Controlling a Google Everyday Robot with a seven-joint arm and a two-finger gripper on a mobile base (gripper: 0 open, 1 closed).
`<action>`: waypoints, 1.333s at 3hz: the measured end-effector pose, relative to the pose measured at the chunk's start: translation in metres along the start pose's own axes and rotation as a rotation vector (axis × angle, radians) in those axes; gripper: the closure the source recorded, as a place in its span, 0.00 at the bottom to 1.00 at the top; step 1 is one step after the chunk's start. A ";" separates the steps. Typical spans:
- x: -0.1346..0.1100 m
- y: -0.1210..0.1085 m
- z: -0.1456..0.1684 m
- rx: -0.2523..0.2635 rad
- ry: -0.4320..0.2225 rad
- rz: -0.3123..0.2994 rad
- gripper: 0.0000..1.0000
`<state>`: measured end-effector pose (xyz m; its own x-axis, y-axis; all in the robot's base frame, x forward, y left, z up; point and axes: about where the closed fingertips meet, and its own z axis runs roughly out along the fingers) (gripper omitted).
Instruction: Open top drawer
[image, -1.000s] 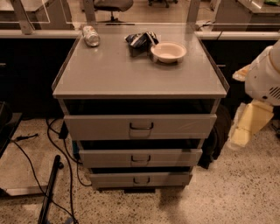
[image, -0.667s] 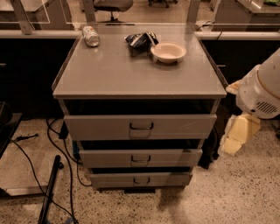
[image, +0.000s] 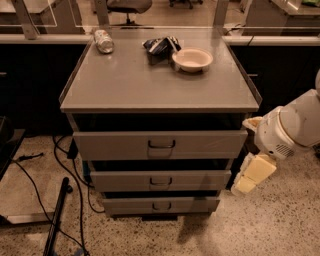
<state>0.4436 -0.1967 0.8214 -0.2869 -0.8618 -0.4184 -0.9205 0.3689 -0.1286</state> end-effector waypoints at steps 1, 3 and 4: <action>0.000 0.000 0.000 0.000 0.000 0.000 0.00; 0.003 -0.004 0.046 0.064 -0.072 -0.025 0.00; -0.002 -0.010 0.067 0.070 -0.090 -0.041 0.00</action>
Offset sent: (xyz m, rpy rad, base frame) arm 0.0095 0.0034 -0.0460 0.0230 -0.1093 -0.0141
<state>0.4713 -0.1757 0.7631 -0.2214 -0.8432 -0.4899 -0.9093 0.3600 -0.2086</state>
